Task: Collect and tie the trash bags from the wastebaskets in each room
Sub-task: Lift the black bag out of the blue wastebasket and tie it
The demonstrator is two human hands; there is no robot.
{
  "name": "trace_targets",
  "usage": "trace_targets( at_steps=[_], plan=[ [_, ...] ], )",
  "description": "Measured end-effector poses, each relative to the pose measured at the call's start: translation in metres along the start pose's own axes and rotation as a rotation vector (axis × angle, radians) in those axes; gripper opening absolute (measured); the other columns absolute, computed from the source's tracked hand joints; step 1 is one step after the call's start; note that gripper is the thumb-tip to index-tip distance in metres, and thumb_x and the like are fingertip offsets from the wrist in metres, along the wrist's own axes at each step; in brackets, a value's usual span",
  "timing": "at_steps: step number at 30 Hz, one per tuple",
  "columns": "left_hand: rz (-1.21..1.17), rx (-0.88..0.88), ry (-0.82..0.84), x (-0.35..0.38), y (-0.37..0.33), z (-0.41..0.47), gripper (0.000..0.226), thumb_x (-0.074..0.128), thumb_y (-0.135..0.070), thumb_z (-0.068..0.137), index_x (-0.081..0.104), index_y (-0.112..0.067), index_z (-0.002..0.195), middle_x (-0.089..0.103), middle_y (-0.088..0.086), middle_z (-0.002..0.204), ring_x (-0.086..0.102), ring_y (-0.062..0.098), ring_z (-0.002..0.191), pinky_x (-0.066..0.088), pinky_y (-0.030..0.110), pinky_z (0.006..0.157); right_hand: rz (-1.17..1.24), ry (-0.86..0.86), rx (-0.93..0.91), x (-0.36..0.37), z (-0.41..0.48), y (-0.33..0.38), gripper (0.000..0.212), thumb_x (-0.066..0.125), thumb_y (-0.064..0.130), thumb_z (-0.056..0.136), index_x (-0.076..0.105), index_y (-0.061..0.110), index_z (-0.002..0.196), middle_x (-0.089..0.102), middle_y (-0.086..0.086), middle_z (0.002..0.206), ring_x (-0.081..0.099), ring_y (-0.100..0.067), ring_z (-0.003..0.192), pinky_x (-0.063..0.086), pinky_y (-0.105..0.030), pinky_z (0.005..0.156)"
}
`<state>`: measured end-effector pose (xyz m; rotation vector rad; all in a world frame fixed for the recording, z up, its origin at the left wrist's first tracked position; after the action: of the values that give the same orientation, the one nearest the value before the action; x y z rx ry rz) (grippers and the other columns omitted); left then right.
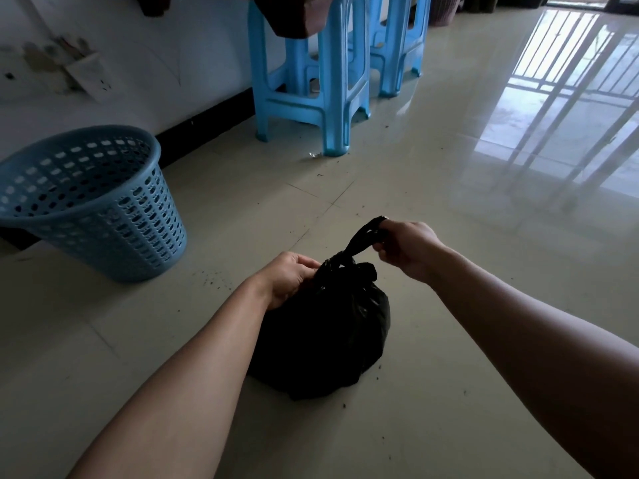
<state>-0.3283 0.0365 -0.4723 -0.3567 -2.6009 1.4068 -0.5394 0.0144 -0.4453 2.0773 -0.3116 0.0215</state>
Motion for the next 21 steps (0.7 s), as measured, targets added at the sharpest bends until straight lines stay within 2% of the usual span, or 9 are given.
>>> trace_targets(
  at_steps=[4,6,8,11,14,17,19,21],
  plan=[
    [-0.027,-0.014,-0.013,-0.009,0.004,-0.002,0.009,0.067,-0.004,0.085,0.068,-0.004,0.076,0.067,0.003,0.057,0.063,0.009,0.045,0.051,0.017,0.044,0.12,-0.18,-0.011,-0.013,0.002,0.007,0.009,0.061,0.006,0.087,0.065,0.003,0.08,0.055,-0.006,0.056,0.042,-0.014,0.037,0.036,-0.019,0.038],
    [-0.001,0.0,-0.014,-0.012,0.007,-0.003,0.007,0.068,-0.004,0.084,0.069,-0.003,0.077,0.069,0.003,0.06,0.064,0.01,0.049,0.052,0.016,0.048,0.141,-0.286,-0.014,-0.022,0.004,0.009,0.008,0.06,0.005,0.084,0.067,0.004,0.081,0.051,-0.005,0.054,0.036,-0.012,0.032,0.031,-0.017,0.037],
    [0.03,0.023,-0.032,-0.014,0.009,-0.003,0.006,0.068,-0.003,0.084,0.069,0.003,0.085,0.069,0.006,0.067,0.065,0.013,0.057,0.052,0.02,0.055,0.152,-0.356,-0.014,-0.028,0.005,0.008,0.009,0.059,0.005,0.082,0.068,0.003,0.081,0.049,-0.005,0.054,0.033,-0.011,0.029,0.029,-0.015,0.036],
    [0.065,0.038,-0.09,-0.017,0.01,-0.003,0.018,0.069,-0.004,0.083,0.067,0.009,0.095,0.066,0.013,0.076,0.062,0.017,0.062,0.052,0.024,0.061,0.138,-0.411,-0.024,-0.032,0.004,0.007,0.008,0.059,0.005,0.079,0.066,0.004,0.075,0.049,-0.005,0.05,0.032,-0.012,0.029,0.028,-0.014,0.036],
    [0.116,0.037,-0.089,-0.02,0.008,-0.006,0.007,0.069,-0.008,0.084,0.069,-0.003,0.09,0.065,0.007,0.075,0.06,0.007,0.053,0.049,0.022,0.057,0.047,-0.352,-0.061,-0.033,0.003,0.016,0.012,0.064,0.008,0.079,0.063,0.008,0.067,0.047,0.0,0.041,0.035,-0.012,0.032,0.03,-0.016,0.037],
    [-0.008,0.022,-0.069,-0.029,0.008,-0.005,0.017,0.064,-0.011,0.086,0.068,-0.018,0.101,0.069,0.002,0.088,0.062,0.011,0.07,0.047,0.029,0.069,-0.045,-0.181,-0.054,-0.018,0.002,0.029,0.01,0.066,0.014,0.079,0.061,0.014,0.072,0.054,0.003,0.049,0.051,-0.012,0.041,0.042,-0.018,0.045],
    [-0.116,0.017,-0.187,-0.04,0.007,0.001,0.018,0.06,-0.009,0.086,0.064,-0.02,0.1,0.067,0.004,0.089,0.06,0.016,0.074,0.045,0.03,0.069,-0.098,-0.081,-0.064,0.0,0.001,0.035,0.005,0.065,0.014,0.08,0.063,0.015,0.075,0.061,0.002,0.056,0.06,-0.013,0.05,0.044,-0.02,0.049],
    [-0.149,0.015,-0.374,-0.051,0.007,0.01,0.013,0.057,-0.008,0.085,0.062,-0.018,0.091,0.065,0.004,0.08,0.059,0.017,0.066,0.045,0.027,0.062,-0.139,-0.009,-0.097,0.017,0.0,0.037,0.003,0.064,0.013,0.079,0.064,0.012,0.077,0.063,0.0,0.059,0.061,-0.014,0.055,0.043,-0.025,0.053]
  ],
)
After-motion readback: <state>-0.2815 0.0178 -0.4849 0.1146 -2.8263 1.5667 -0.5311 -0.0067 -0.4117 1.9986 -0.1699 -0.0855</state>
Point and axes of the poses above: each hand's wrist, its own z-axis towards the middle knuckle, its own x-axis out of the palm, y = z × x, the point moved 4 cm from there along z, towards the middle knuckle
